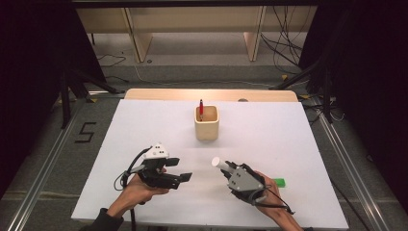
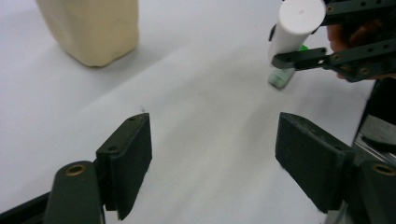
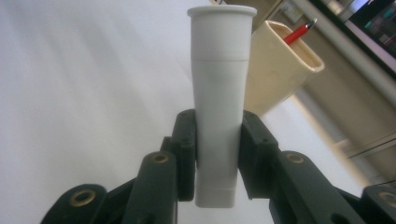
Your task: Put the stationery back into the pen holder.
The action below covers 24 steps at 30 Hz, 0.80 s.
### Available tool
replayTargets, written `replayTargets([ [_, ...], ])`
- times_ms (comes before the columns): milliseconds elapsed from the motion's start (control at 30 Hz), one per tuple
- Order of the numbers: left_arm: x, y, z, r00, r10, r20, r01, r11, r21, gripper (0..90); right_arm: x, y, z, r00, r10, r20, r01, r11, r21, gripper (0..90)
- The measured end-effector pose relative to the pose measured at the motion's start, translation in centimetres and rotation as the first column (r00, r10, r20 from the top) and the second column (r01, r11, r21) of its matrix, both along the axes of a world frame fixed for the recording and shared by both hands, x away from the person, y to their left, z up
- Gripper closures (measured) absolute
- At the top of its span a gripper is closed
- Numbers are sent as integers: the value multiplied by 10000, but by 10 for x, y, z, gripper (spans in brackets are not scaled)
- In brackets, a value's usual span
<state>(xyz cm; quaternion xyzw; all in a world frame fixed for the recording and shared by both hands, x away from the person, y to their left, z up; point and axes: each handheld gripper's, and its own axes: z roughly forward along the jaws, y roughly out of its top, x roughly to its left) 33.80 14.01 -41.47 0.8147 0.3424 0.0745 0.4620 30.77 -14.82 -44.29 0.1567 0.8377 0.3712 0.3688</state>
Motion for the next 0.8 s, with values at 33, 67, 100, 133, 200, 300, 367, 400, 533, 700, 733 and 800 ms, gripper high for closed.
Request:
replayTargets([
  [33,0,0,0,10000,0,0,0,10000,0,269,0,0,0,10000,0,0,0,10000,0,706],
  [67,-1,2,-1,9999,102,109,-101,9999,-54,269,4,-3,3,9989,-26,-464,54,9982,594,706],
  [100,-1,3,-2,9998,151,149,-150,9998,-87,269,7,-4,5,9960,-57,-890,151,9943,1052,706],
  [133,-1,5,-4,9995,235,224,-232,9997,-117,269,10,-6,7,9914,-72,-1307,267,9887,1478,706],
  [200,-2,8,-6,9980,450,439,-439,9987,-252,269,19,-11,12,9739,101,-2269,498,9652,2567,706],
  [300,-3,12,-8,9965,599,586,-577,9976,-384,267,27,-14,14,9566,226,-2906,794,9391,3343,706],
  [367,-4,14,-10,9951,709,683,-688,9971,-324,267,33,-18,16,9400,392,-3388,1023,9152,3898,706],
  [400,-4,14,-11,9940,780,767,-760,9967,-282,265,38,-21,17,9260,470,-3746,1302,8916,4338,706],
  [533,-7,16,-15,9888,955,1147,-940,9954,-182,253,47,-24,18,9101,605,-4099,1608,8602,4840,706],
  [700,-10,18,-21,9865,1020,1284,-985,9946,-330,235,60,-26,23,8995,569,-4333,2047,8211,5328,706],
  [733,-11,18,-23,9861,1044,1291,-1012,9944,-307,235,63,-26,24,8992,558,-4340,2108,8140,5412,706],
  [800,-12,19,-26,9874,1032,1201,-1001,9945,-317,229,68,-25,26,8988,512,-4353,2235,8007,5558,706],
])
